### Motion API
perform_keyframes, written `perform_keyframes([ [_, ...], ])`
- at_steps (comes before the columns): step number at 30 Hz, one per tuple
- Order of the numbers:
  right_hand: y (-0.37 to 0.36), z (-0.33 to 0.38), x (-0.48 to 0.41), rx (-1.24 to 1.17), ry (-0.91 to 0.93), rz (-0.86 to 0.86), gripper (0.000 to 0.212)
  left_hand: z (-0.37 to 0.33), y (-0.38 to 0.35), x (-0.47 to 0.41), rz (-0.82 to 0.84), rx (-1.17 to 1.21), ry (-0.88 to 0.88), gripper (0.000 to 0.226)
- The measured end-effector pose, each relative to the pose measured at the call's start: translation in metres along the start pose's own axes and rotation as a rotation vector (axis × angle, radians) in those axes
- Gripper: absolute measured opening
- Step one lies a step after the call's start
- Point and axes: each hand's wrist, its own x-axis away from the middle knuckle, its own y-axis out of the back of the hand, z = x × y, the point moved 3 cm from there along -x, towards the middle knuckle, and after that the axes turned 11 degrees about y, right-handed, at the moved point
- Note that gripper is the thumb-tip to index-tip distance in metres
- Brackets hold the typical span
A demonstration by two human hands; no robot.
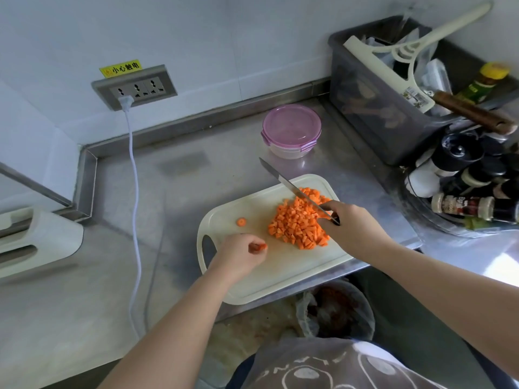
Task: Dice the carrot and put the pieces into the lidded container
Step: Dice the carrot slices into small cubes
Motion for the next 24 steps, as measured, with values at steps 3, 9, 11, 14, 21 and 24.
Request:
perform_keyframes([
  [3,-0.003,-0.001,0.005,-0.013,-0.002,0.005,0.033,0.001,-0.004,-0.005,-0.042,0.125,0.075,0.016],
  [9,-0.012,0.004,0.015,-0.042,0.001,0.044,0.033,0.007,0.006,-0.011,-0.231,0.028,0.088,0.014],
  [11,-0.013,0.007,0.019,-0.042,0.003,0.064,0.033,0.009,0.015,-0.016,-0.316,-0.007,0.078,0.028],
  [14,-0.012,0.01,0.022,-0.041,-0.004,0.07,0.032,0.01,0.021,-0.026,-0.306,-0.148,0.025,0.042],
  [21,-0.012,0.009,0.027,-0.049,-0.01,0.064,0.033,0.004,0.021,-0.043,-0.287,-0.295,0.011,0.02],
  [24,-0.015,0.008,0.029,-0.06,-0.02,0.064,0.033,0.005,0.02,-0.033,-0.312,-0.215,-0.004,0.02],
])
